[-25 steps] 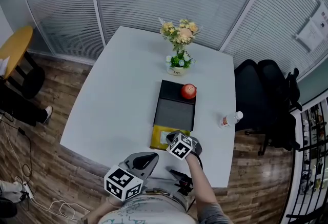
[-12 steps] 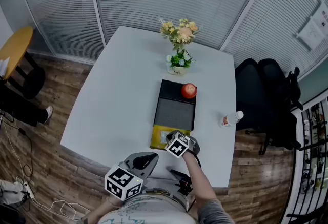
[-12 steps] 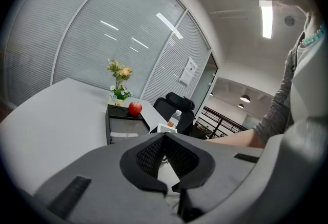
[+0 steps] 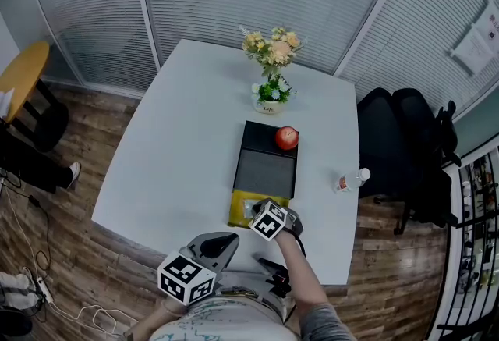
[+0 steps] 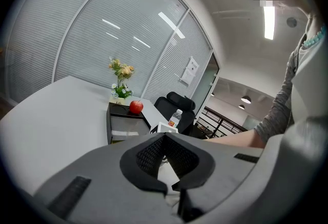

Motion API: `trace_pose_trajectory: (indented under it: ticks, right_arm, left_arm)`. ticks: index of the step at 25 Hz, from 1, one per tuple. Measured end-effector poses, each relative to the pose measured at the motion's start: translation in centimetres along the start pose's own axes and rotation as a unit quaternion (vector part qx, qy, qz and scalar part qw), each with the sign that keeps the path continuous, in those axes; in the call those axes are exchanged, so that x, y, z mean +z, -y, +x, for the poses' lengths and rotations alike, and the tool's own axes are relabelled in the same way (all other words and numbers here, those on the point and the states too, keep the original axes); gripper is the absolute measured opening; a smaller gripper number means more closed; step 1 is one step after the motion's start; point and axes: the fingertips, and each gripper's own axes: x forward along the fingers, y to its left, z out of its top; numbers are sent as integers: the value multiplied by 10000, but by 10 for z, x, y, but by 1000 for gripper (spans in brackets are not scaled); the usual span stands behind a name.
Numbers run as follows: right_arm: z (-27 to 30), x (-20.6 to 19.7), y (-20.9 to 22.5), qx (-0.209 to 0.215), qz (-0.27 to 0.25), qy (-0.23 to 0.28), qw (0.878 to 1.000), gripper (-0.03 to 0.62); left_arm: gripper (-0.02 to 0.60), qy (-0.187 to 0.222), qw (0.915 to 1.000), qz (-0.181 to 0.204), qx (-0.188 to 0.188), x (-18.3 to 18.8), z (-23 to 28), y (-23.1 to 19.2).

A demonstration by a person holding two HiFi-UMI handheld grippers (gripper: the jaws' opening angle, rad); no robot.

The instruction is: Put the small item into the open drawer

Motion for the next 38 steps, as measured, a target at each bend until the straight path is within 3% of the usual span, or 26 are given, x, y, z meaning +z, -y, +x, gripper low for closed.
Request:
trace_pose_trajectory:
  ticks: [38]
  right_arm:
    - [1,0,-1,-9,184,107,9998,-3]
  left_arm:
    - [-3,24,9999,-101,-16,-3,-3,1]
